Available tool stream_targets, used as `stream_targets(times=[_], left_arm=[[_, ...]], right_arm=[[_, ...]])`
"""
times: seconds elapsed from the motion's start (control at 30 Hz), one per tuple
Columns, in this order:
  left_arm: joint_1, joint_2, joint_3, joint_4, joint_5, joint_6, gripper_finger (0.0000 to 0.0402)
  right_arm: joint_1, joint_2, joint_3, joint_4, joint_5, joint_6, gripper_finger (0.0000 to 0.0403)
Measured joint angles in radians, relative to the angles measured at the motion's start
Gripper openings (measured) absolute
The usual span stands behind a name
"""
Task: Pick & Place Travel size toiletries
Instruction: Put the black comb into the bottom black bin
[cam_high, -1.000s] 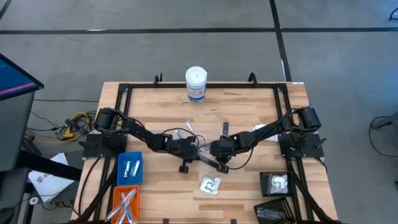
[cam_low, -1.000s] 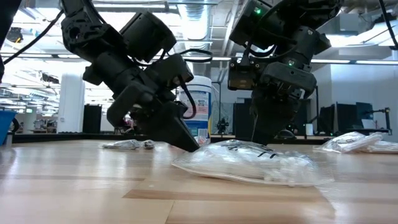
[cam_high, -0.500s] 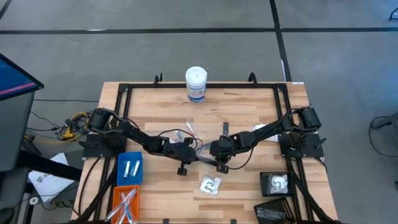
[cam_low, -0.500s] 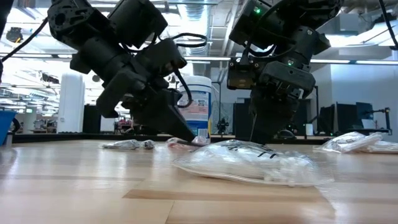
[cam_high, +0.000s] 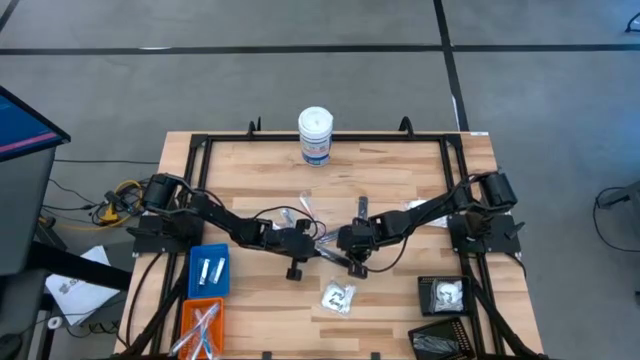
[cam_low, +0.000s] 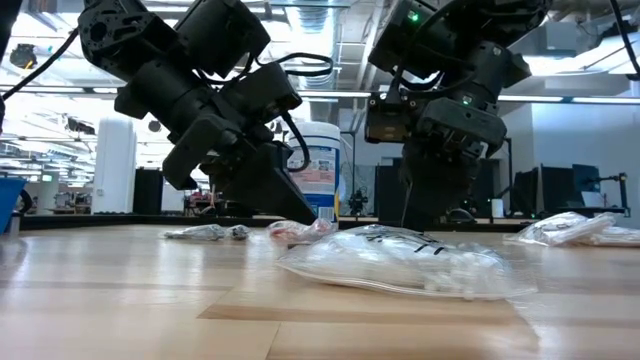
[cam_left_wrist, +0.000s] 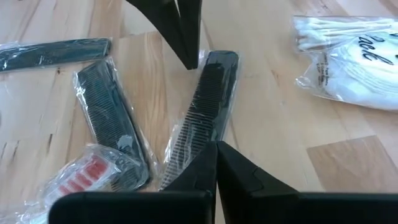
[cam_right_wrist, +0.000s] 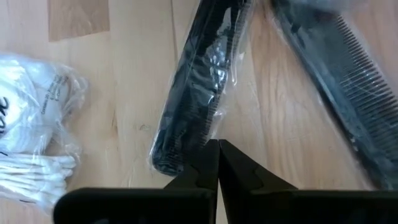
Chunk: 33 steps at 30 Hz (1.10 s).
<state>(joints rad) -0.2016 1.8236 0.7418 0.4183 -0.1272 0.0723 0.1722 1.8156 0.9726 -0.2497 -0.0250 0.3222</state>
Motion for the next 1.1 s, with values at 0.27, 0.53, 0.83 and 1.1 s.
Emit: stream_targets(times=[0.27,0.53,0.83,1.1], left_arm=[[-0.016,-0.002,-0.004,-0.038,-0.126,0.051,0.0000],[0.029,0.003,-0.035,-0.033,0.027,-0.031,0.0000],[0.030,0.000,-0.044,-0.058,0.050,-0.036,0.0000],[0.042,0.011,-0.043,-0.123,0.101,-0.083,0.0000]], right_arm=[[-0.002,-0.003,0.001,0.028,0.000,-0.008,0.0060],[-0.002,-0.003,0.001,0.024,0.000,-0.008,0.0077],[-0.005,-0.003,0.000,-0.001,-0.001,-0.008,0.0077],[-0.005,-0.003,0.000,-0.001,0.000,-0.008,0.0077]])
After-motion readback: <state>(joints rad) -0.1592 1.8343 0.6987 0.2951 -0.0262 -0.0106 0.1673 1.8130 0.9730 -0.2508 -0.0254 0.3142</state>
